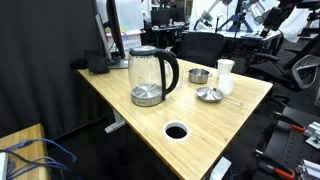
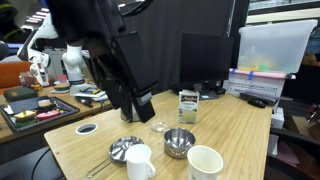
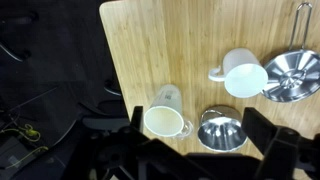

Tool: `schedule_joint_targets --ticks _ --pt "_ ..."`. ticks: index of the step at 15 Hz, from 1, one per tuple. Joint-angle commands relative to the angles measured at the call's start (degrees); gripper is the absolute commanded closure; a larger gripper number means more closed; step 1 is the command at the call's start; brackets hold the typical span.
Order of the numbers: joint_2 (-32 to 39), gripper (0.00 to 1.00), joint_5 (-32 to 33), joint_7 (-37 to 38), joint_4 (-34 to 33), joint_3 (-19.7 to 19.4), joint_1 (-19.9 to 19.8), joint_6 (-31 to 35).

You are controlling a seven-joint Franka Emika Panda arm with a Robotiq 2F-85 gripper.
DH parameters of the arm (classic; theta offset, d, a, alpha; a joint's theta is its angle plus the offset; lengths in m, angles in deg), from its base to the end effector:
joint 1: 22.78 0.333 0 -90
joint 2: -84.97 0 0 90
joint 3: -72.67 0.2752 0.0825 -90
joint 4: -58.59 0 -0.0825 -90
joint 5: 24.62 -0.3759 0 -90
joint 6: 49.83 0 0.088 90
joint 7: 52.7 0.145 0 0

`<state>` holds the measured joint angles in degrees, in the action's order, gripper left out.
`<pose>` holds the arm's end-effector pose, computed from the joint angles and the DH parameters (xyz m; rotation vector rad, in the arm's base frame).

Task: Move the white mug forward.

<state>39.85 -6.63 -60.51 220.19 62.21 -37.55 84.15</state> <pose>0.3310 -0.1557 0.3768 2.9110 -0.1258 0.3839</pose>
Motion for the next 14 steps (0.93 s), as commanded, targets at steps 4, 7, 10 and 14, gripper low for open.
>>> schedule_joint_targets --ticks 4,7,10,14 --pt "0.7 0.0 -0.39 -0.22 1.41 0.36 -0.18 -0.37" --pt "0.7 0.0 -0.39 -0.22 1.39 0.36 -0.18 -0.37" --pt "0.7 0.0 -0.39 -0.22 1.39 0.36 -0.18 -0.37" --pt "0.7 0.0 -0.39 -0.22 1.38 0.36 -0.18 -0.37"
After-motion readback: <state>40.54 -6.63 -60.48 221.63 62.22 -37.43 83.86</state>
